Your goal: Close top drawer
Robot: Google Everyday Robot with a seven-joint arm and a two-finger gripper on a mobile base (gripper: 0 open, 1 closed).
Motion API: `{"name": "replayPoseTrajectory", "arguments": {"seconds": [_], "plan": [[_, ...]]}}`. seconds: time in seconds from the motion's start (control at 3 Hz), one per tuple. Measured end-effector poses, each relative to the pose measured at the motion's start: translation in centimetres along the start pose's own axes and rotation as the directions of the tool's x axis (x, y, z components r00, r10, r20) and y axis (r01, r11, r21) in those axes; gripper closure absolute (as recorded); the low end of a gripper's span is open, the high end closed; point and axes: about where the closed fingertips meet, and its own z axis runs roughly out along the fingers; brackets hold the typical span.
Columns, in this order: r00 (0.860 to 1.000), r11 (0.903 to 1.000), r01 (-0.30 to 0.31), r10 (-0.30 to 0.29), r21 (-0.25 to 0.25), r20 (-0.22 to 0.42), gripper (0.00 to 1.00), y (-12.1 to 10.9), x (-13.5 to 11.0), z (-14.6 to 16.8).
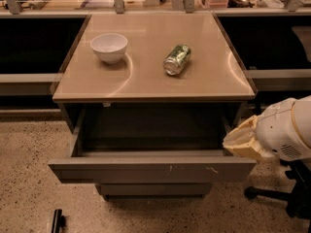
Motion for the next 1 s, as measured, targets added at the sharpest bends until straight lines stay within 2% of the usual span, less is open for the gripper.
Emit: {"name": "replayPoseTrajectory", "arguments": {"seconds": [0.33, 0.67, 1.0], "plan": [[0.999, 0.9993, -0.038, 0.038, 0.001, 0.020, 1.00, 1.0, 0.9, 1.3], [0.988, 0.9892, -0.143, 0.145, -0.032, 0.061, 1.00, 2.9, 3.5, 5.7], [0.969, 0.9711, -0.233, 0.237, -0.050, 0.077, 1.00, 4.8, 6.0, 10.3]]}}
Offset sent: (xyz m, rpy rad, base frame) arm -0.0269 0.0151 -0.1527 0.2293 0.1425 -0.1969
